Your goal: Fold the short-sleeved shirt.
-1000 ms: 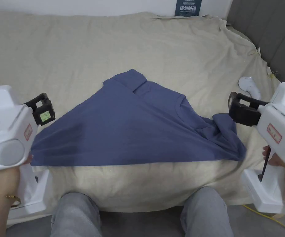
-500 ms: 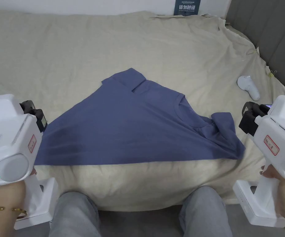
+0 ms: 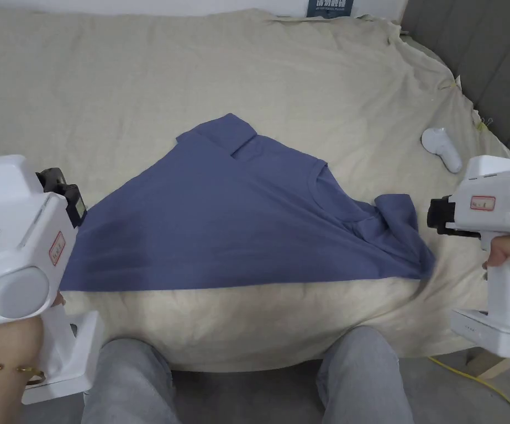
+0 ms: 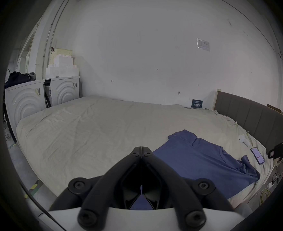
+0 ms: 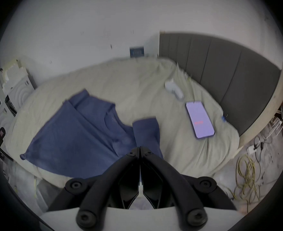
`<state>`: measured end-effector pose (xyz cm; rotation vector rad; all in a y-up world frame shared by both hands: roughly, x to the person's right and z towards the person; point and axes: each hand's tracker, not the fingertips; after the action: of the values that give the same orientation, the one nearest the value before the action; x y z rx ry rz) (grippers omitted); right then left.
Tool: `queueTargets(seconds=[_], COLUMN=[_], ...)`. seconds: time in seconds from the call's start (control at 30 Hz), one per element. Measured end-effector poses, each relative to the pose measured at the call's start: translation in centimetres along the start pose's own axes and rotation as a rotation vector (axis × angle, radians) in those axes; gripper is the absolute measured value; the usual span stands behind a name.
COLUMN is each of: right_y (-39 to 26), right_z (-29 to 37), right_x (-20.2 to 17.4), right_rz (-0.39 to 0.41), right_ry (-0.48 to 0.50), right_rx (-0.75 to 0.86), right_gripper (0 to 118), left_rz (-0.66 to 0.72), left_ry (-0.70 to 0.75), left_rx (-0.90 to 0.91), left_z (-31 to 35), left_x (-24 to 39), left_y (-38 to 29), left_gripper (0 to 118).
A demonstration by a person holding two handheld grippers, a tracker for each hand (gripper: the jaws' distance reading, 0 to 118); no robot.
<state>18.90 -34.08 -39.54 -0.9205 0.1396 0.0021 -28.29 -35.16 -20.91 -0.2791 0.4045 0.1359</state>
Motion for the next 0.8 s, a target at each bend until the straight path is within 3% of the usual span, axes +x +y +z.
queueTargets(seconds=[0.07,0.1,0.13,0.17,0.2,0.23,0.37,0.57,0.6,0.7,0.73,0.8], right_y=[0.6,0.6,0.6,0.7,0.7,0.6,0.1,-1.1,-1.3,-2.0,-2.2,-2.4], right_z=[-1.7,-2.3,-2.8,-3.4,-4.0,-4.3,-5.7,-7.3,-7.4,-7.9,-7.9,-7.8], right_x=[0.5,0.5,0.5,0.5,0.5,0.6,0.7,0.9,0.9,0.9,1.0,1.5], right_rz=[-0.014,-0.02,-0.007,0.002,-0.001,-0.016,-0.079,-0.114,-0.109,-0.091,-0.106,-0.158], right_ry=[0.009,-0.005,-0.037,-0.032,-0.027,-0.029,-0.053,-0.083,-0.08,-0.088,-0.087,-0.044], right_rx=[-0.09,-0.116,-0.14,-0.153,-0.177,-0.192,-0.196,-0.166,-0.164,-0.162,-0.155,-0.125], right_gripper=[11,31,65,84,92,92,92,90,84,11,3,2], left_rz=[-0.002,-0.004,-0.007,-0.011,-0.014,-0.015,-0.011,-0.02,-0.025,-0.028,-0.028,-0.026], left_ry=[-0.001,-0.004,-0.005,-0.009,-0.011,-0.012,-0.019,-0.035,-0.035,-0.038,-0.038,-0.041], left_rx=[0.0,-0.003,-0.006,-0.008,-0.01,-0.01,-0.019,-0.035,-0.038,-0.044,-0.046,-0.049], left_z=[0.0,-0.1,-0.2,-0.3,-0.3,-0.4,-0.7,-0.9,-1.0,-1.1,-1.2,-1.2], left_x=[0.3,0.3,0.4,0.5,0.6,0.7,1.0,1.3,1.4,1.6,1.6,1.7], left_y=[0.0,0.0,0.0,0.0,-0.1,-0.1,-0.2,-0.5,-0.5,-0.5,-0.5,-0.5], left_gripper=[0,0,0,0,0,0,0,0,0,0,0,0])
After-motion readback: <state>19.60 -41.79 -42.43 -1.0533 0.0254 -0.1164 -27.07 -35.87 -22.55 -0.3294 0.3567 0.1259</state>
